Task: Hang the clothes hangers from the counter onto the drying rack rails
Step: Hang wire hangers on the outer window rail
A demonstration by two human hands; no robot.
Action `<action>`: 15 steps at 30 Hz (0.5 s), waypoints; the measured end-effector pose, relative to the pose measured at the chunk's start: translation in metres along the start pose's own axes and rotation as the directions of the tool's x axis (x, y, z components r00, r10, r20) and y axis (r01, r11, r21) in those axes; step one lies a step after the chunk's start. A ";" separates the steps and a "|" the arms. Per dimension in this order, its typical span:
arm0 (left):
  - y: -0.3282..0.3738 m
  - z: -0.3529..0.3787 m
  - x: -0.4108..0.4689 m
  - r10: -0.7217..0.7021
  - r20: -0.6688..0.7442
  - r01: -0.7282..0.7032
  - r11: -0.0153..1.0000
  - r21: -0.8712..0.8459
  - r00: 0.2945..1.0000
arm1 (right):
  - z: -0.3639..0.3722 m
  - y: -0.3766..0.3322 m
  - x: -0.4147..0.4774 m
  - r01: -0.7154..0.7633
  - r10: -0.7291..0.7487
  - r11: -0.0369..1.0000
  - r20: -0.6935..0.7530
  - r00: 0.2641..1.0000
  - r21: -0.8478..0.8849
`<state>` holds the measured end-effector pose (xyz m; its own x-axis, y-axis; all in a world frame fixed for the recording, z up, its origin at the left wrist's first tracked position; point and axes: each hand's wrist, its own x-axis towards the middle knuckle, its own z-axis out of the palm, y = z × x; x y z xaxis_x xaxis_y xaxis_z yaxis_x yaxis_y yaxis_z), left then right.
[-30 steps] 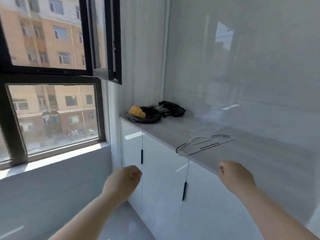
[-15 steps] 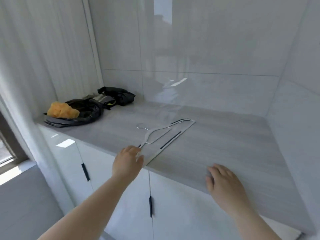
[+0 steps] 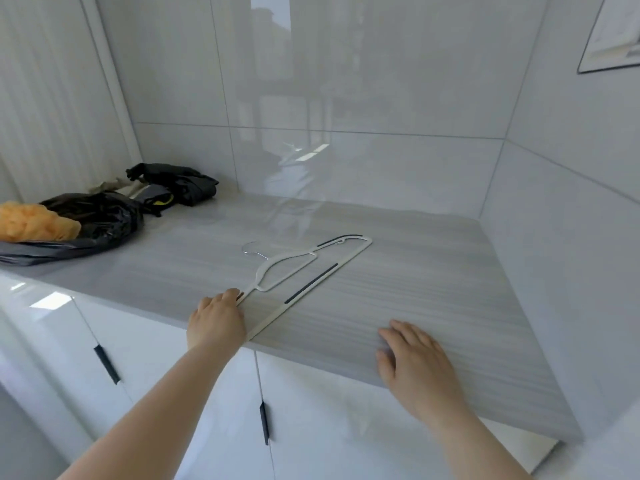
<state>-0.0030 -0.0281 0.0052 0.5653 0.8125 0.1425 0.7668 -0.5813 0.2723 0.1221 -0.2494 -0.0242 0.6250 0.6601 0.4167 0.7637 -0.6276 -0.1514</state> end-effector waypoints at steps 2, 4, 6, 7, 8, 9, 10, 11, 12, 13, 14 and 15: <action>-0.001 -0.002 0.002 -0.016 0.029 0.015 0.999 0.037 0.999 | 0.001 0.000 0.000 0.001 -0.001 1.000 -0.011 1.000 0.009; -0.003 -0.004 0.006 -0.035 0.090 0.032 0.999 0.035 0.995 | 0.001 0.002 0.000 0.006 -0.006 1.000 -0.025 1.000 0.010; -0.005 -0.010 0.010 -0.028 0.197 0.027 1.000 0.004 0.980 | 0.002 0.002 0.000 0.013 -0.013 1.000 -0.042 0.999 0.005; -0.005 -0.014 0.011 -0.019 0.259 0.024 1.000 -0.016 0.966 | 0.003 0.002 0.000 0.022 -0.022 1.000 -0.060 0.998 0.004; -0.006 -0.019 0.009 -0.009 0.309 0.021 0.999 -0.034 0.951 | 0.004 0.003 0.000 0.030 -0.030 1.000 -0.077 0.997 0.004; -0.007 -0.022 0.007 -0.003 0.341 0.020 0.999 -0.046 0.940 | 0.004 0.003 0.000 0.035 -0.034 0.999 -0.087 0.996 0.006; -0.009 -0.025 0.005 0.004 0.353 0.017 0.998 -0.057 0.936 | 0.005 0.003 0.000 0.040 -0.039 0.999 -0.094 0.995 0.008; -0.011 -0.026 0.003 0.005 0.358 0.024 0.997 -0.078 0.934 | 0.005 0.003 -0.001 0.047 -0.047 0.999 -0.100 0.994 0.006; -0.014 -0.027 -0.001 -0.001 0.357 0.046 0.992 -0.118 0.934 | 0.006 0.003 -0.001 0.048 -0.048 0.999 -0.102 0.994 0.002; -0.016 -0.026 -0.005 -0.020 0.358 0.090 0.980 -0.178 0.933 | 0.006 0.003 -0.001 0.046 -0.046 0.999 -0.103 0.994 0.001; -0.019 -0.026 -0.011 -0.050 0.353 0.143 0.959 -0.244 0.934 | 0.007 0.003 -0.001 0.046 -0.046 0.999 -0.113 0.993 -0.001; -0.021 -0.024 -0.017 -0.087 0.346 0.201 0.929 -0.309 0.934 | 0.009 0.003 -0.001 0.050 -0.051 0.999 -0.134 0.990 -0.009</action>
<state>-0.0361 -0.0289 0.0203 0.5671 0.7937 -0.2201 0.7322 -0.3633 0.5761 0.1253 -0.2488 -0.0332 0.5584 0.6299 0.5398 0.7924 -0.5977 -0.1221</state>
